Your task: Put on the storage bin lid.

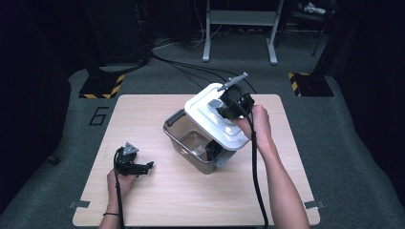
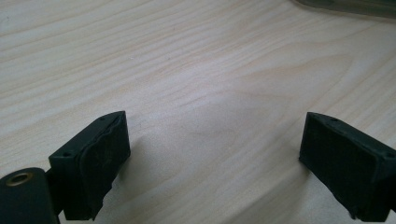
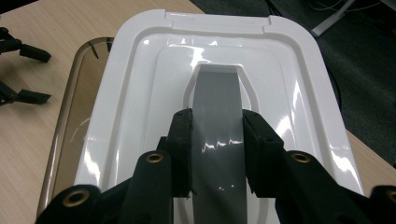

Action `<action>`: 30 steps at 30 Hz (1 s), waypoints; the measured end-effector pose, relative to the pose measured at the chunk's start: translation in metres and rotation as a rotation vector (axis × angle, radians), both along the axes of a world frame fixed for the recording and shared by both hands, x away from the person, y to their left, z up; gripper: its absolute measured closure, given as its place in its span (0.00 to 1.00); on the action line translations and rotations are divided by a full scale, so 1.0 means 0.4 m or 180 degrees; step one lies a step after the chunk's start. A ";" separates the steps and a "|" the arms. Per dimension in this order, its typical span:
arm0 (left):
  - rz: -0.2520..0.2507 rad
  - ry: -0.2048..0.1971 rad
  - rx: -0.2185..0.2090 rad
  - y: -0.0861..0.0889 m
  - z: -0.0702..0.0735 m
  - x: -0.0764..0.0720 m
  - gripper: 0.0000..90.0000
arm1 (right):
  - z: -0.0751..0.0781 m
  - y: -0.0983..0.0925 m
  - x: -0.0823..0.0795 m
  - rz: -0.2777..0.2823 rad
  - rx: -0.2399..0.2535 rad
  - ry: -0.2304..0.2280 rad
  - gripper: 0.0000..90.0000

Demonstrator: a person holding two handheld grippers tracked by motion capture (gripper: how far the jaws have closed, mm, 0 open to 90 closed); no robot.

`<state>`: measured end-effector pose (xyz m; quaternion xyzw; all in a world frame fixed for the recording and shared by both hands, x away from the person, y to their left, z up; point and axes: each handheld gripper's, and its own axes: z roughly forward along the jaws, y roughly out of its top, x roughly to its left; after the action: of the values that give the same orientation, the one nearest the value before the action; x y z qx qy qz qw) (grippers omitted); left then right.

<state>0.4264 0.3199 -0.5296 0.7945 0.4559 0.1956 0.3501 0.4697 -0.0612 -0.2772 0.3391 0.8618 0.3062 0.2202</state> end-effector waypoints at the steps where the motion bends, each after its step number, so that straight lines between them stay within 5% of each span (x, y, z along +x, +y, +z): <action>1: -0.0001 -0.0003 -0.0006 0.000 0.000 0.000 0.09 | 0.000 0.006 0.000 0.0024 -0.0009 0.0001 0.74; 11: -0.0003 -0.0001 0.0009 0.000 0.000 0.000 0.09 | -0.020 0.080 0.014 0.0242 -0.0103 0.0118 0.74; 30: -0.0003 0.0001 0.0000 0.000 0.000 0.000 0.09 | -0.109 0.191 0.051 0.0304 -0.0192 0.0516 0.74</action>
<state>0.4265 0.3201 -0.5295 0.7948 0.4556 0.1954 0.3501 0.4900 0.0151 -0.3206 0.3145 0.9009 0.2617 0.1450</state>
